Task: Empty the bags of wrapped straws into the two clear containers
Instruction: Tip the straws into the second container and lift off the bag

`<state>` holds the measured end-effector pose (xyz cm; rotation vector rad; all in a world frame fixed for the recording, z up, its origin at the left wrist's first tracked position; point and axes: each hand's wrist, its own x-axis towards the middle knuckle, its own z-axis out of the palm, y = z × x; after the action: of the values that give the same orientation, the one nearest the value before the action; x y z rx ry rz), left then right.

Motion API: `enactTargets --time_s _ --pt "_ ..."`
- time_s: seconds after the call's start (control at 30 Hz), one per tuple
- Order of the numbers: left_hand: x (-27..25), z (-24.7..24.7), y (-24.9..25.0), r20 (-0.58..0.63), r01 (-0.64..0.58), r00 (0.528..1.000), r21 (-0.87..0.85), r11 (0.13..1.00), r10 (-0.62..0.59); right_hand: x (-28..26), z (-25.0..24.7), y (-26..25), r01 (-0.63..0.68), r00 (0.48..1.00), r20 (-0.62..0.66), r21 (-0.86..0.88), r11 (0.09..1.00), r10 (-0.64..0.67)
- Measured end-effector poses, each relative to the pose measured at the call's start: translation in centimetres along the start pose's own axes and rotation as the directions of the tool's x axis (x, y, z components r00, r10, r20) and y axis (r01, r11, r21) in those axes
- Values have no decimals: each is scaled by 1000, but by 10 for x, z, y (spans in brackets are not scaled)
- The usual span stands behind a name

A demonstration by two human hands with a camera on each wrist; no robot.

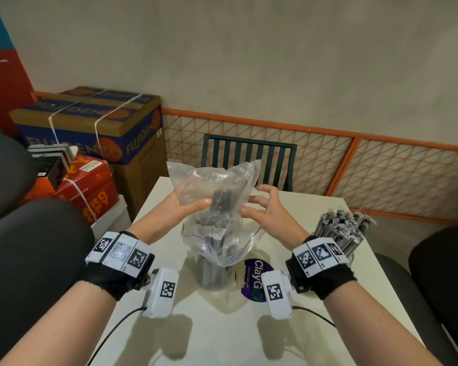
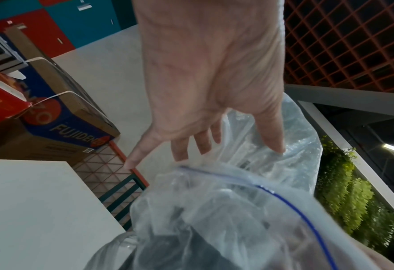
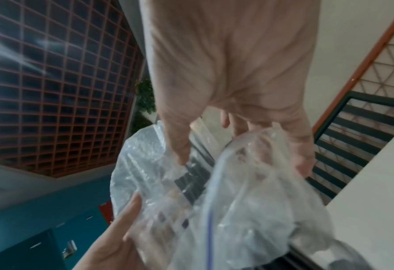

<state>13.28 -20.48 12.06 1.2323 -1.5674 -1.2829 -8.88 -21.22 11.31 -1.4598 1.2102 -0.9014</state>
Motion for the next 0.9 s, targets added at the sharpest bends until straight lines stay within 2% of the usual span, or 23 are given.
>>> enactTargets --time_s 0.1,0.17,0.23,0.37,0.5,0.63,0.73,0.83,0.9 --pt "-2 -2 9 -74 -70 995 -11 997 69 0 6 -11 122 989 -76 -59 991 -127" --pt "-2 -3 11 -90 -103 991 5 995 103 1 9 -12 152 981 -107 -83 985 -160" --pt "-3 -1 10 -90 -87 992 22 996 89 -1 13 -10 148 982 -97 -127 981 -161" --pt "-1 -3 15 -155 -82 984 26 996 85 0 13 -21 271 945 -142 -160 949 -294" --pt "-6 0 22 -93 -22 995 9 1000 22 2 17 -23 206 962 -140 -200 958 -236" --pt "-8 -3 19 -132 0 991 -3 1000 0 2 19 -38 319 917 -188 -188 929 -352" --pt "-11 1 17 -83 27 996 62 998 -22 13 27 -35 261 929 -183 -289 921 -321" --pt "-13 4 16 -94 70 994 102 992 -61 22 35 -24 124 964 -166 -412 903 -209" --pt "-14 3 13 -115 102 989 94 990 -91 24 35 -26 93 968 -169 -446 890 -186"
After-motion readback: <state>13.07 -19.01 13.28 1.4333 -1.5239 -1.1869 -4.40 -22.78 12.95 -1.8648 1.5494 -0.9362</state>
